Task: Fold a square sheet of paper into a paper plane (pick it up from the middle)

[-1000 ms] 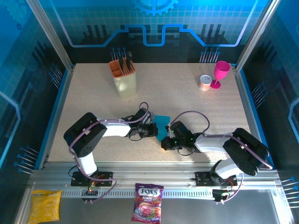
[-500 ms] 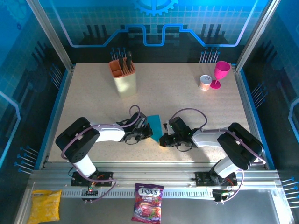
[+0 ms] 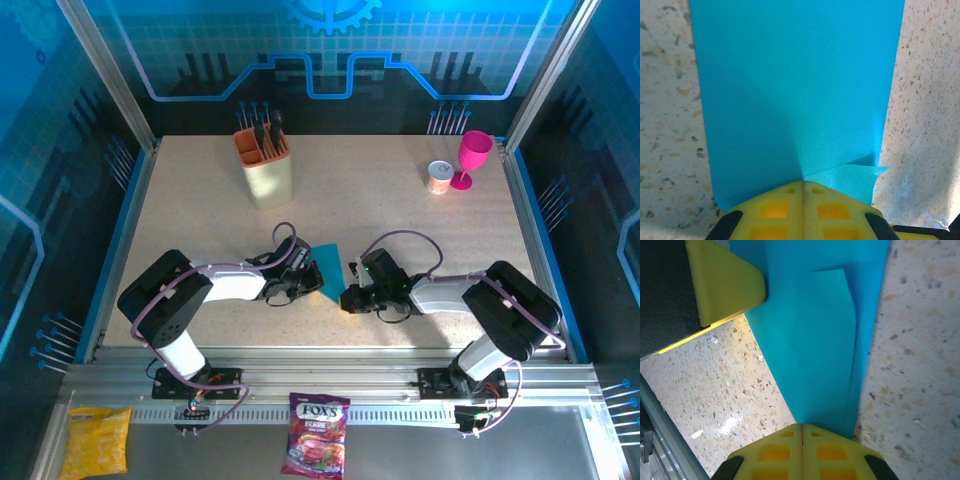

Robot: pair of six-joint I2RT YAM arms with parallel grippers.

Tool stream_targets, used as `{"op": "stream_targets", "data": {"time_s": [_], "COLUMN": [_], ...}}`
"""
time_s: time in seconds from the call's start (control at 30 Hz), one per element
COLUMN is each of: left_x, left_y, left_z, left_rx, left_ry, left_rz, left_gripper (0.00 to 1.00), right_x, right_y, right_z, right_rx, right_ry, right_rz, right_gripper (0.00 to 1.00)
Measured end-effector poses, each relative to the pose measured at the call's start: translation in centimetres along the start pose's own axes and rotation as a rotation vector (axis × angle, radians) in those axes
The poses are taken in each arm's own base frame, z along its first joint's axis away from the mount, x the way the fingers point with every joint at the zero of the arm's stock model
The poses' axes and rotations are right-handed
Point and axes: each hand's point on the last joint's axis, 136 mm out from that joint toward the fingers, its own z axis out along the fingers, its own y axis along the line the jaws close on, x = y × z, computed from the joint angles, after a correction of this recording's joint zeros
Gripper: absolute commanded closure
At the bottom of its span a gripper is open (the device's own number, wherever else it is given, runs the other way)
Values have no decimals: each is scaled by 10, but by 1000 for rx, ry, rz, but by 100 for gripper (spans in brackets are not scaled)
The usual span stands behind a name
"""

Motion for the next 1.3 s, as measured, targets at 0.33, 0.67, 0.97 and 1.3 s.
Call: {"op": "stream_targets", "data": {"time_s": [0.33, 0.67, 0.97, 1.3], "left_x": [-20, -28, -9, 4], "left_y": [8, 14, 8, 3], "left_z": [-1, -5, -5, -4], "left_rx": [-6, -32, -59, -57], "left_ry": [-82, -159, -206, -214], "left_rz": [-36, -91, -124, -156], "left_gripper": [100, 100, 100, 100], "right_x": [25, 20, -29, -46], "right_y": [-18, -26, 22, 21], "right_z": [-28, -74, -66, -14], "right_rx": [77, 118, 70, 121], "right_ry": [20, -58, -125, -112], "right_rz": [29, 116, 92, 125], "right_gripper": [84, 100, 100, 100]}}
